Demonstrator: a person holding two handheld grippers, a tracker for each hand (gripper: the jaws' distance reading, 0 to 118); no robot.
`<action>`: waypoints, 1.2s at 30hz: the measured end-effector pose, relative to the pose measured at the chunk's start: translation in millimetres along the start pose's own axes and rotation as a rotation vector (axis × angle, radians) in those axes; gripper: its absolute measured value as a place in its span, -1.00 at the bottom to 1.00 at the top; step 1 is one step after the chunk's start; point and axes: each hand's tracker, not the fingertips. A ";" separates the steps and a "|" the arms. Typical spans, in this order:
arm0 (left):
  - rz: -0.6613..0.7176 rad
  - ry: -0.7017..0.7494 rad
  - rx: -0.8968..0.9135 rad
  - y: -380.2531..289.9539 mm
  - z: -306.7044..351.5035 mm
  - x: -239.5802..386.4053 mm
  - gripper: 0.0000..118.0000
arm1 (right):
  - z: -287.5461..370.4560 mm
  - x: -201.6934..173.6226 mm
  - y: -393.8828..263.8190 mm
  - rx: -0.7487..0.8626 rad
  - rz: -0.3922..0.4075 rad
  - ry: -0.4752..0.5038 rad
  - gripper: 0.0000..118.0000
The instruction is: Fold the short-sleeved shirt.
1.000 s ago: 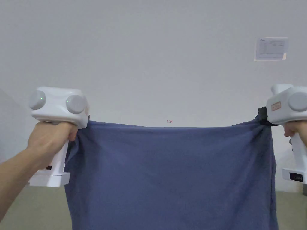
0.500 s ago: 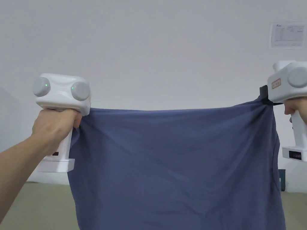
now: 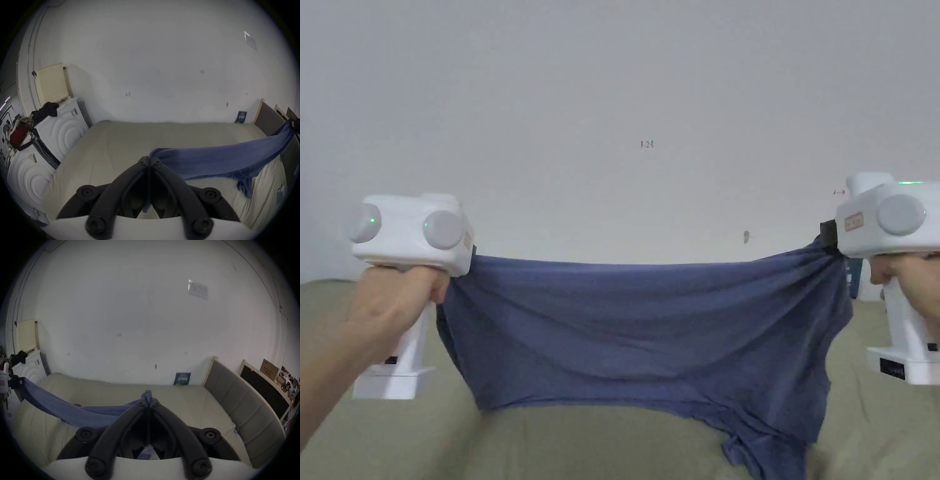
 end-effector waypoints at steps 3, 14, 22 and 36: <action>-0.011 -0.028 -0.048 -45.2 -5.9 2.2 -1.00 | 0.1 0.1 -60.5 -0.085 0.001 0.018 -0.96; 0.000 -0.094 -0.229 -248.0 57.9 -31.0 -1.00 | 110.4 4.2 -262.6 -0.221 -0.043 0.080 -0.96; -0.012 -0.126 -0.293 -351.3 138.6 -48.4 -1.00 | 193.8 17.7 -376.5 -0.296 -0.049 0.075 -0.96; -0.012 -0.192 -0.325 -425.7 213.6 -87.9 -1.00 | 270.3 33.1 -451.6 -0.348 -0.140 0.127 -0.96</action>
